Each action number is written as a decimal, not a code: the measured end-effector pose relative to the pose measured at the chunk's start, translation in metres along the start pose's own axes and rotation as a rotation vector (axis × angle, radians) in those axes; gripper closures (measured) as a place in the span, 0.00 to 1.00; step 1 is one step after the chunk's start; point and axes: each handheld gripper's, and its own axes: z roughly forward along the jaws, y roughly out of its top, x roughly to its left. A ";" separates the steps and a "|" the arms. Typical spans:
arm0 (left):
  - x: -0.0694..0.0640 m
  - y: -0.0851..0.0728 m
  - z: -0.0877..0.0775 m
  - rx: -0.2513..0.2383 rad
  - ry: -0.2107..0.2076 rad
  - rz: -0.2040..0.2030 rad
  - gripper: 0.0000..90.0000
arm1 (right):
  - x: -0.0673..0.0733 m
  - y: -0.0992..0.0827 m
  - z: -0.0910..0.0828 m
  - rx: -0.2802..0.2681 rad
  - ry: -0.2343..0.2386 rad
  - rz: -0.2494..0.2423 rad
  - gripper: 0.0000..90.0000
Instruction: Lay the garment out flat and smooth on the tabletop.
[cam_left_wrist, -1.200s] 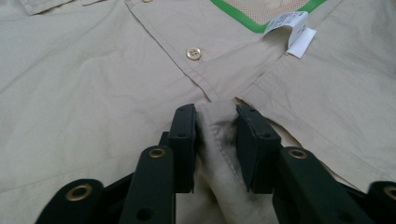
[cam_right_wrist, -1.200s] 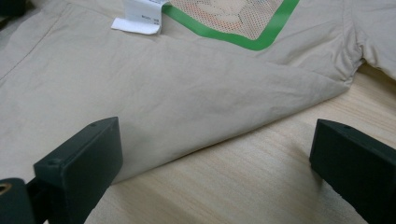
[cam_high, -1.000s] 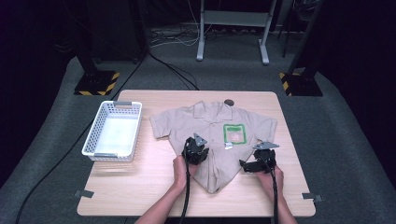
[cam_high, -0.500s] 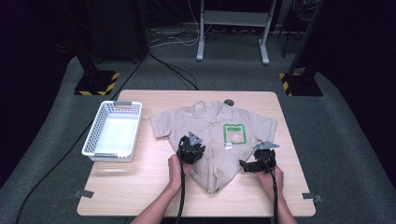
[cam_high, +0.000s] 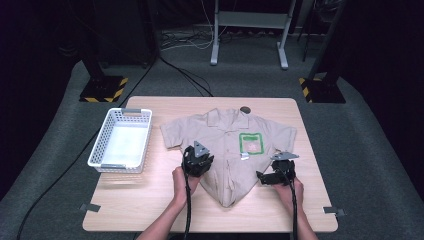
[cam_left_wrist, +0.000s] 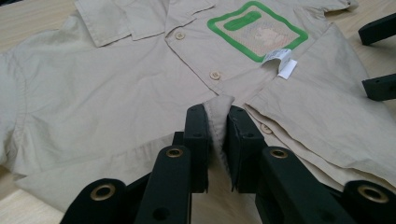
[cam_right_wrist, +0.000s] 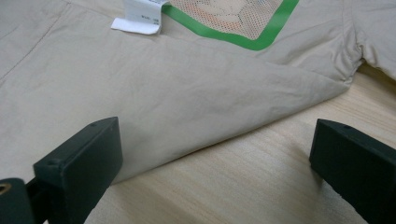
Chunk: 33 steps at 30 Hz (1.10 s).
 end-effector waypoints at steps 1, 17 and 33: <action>0.000 0.000 -0.002 0.001 0.001 0.005 0.89 | 0.000 0.000 0.000 0.000 0.000 0.000 0.02; 0.001 -0.007 -0.015 -0.011 0.006 -0.002 0.90 | 0.000 0.000 0.000 0.000 0.000 -0.001 0.02; 0.001 -0.009 -0.028 -0.017 0.027 0.005 0.92 | 0.000 0.000 0.000 0.001 0.000 -0.001 0.02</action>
